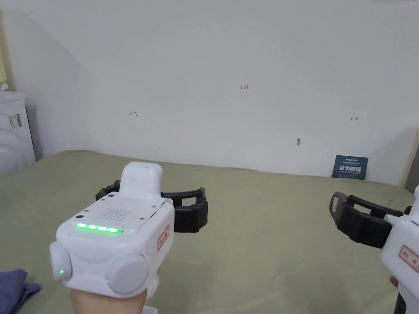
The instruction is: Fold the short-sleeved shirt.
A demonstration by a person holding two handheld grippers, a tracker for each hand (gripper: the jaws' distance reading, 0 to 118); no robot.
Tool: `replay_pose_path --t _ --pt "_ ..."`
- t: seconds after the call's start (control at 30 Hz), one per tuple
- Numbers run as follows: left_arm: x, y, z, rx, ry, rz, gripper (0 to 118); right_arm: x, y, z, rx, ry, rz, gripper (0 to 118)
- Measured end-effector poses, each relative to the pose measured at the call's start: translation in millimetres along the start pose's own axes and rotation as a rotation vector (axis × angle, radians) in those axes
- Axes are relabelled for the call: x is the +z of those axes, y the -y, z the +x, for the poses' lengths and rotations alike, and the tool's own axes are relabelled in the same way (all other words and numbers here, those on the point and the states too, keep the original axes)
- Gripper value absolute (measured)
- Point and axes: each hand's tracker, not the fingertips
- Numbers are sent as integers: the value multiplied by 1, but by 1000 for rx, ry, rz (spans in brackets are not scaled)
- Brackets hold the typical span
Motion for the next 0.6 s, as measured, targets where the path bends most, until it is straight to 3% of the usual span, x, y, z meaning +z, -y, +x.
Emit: replay_pose_path --t 0.17,0.47,0.6 --pt "-2 -2 1 -11 9 5 118 -2 0 1 11 -34 -35 118" --pt "-4 -5 1 -4 -51 11 118 -13 3 -2 73 84 -27 118" --pt "-4 -7 -3 31 -70 -2 118 -12 2 -2 72 90 -19 118"
